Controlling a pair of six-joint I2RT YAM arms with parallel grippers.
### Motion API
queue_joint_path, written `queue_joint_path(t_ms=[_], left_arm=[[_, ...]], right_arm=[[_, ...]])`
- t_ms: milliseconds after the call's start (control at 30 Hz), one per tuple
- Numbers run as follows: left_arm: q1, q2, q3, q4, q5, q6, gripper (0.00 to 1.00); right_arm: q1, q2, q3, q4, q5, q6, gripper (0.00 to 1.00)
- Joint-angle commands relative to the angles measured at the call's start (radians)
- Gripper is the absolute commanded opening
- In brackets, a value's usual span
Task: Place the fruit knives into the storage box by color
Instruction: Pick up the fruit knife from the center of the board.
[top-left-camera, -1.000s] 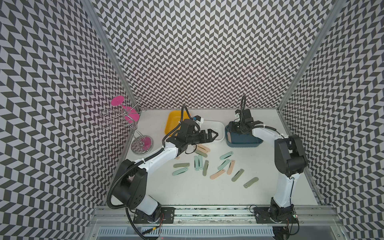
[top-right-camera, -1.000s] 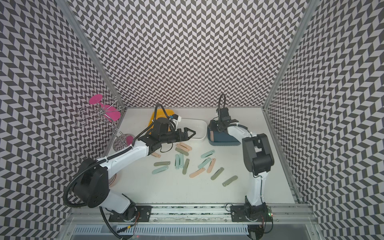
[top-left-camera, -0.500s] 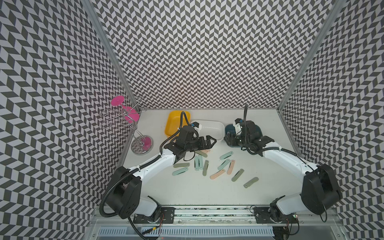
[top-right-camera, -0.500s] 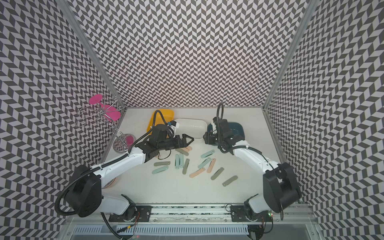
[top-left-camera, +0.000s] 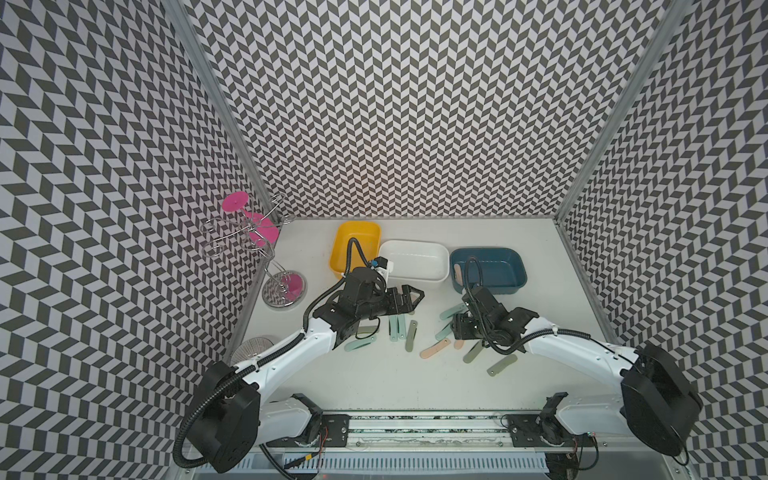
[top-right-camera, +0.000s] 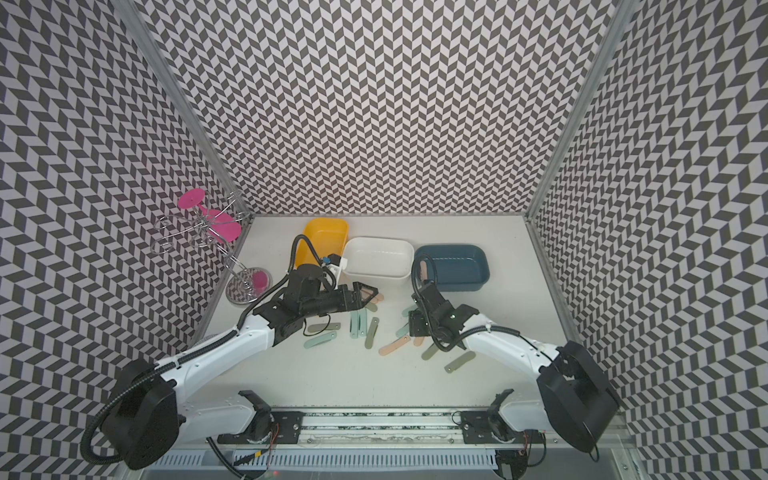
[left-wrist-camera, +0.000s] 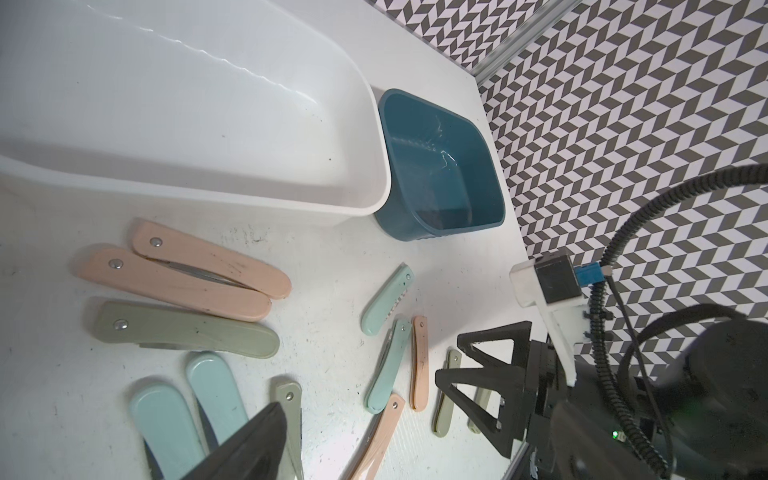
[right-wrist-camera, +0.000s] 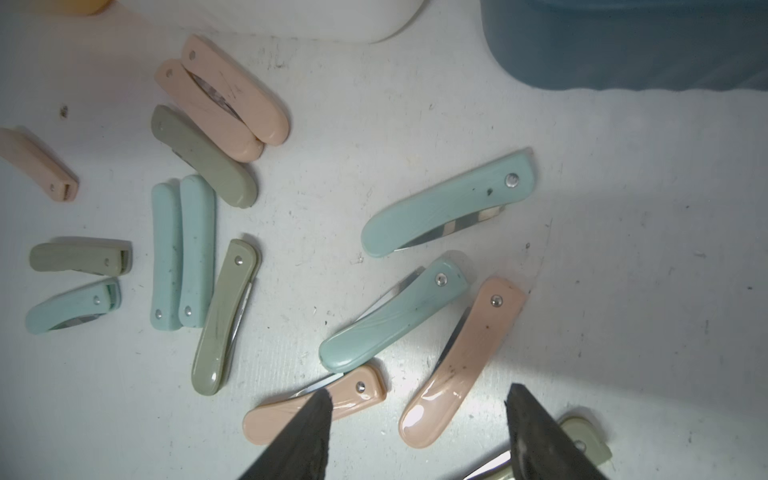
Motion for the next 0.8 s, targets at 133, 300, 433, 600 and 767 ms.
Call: queue_joint_path(t_ms=[133,300,433,600,767], left_arm=[[-0.006,-0.001,0.021,0.03,0.023,0.008,1.0],[-0.006,0.001,0.035,0.049,0.041,0.003,1.0],[-0.008,0.012,0.039,0.062,0.049,-0.005,1.0],[-0.011,0.024,0.04,0.071,0.059,-0.011,1.0],[-0.011,0.032,0.043,0.078,0.062,-0.011,1.0]], right_arm=[[0.059,0.076,-0.011,-0.001,0.068,0.072,0.66],[0.072,0.126,-0.012,0.002,0.094,0.081,0.66],[0.072,0.156,-0.005,0.013,0.106,0.075,0.64],[0.072,0.194,-0.007,0.015,0.129,0.064,0.57],[0.071,0.201,-0.02,0.013,0.157,0.074,0.42]])
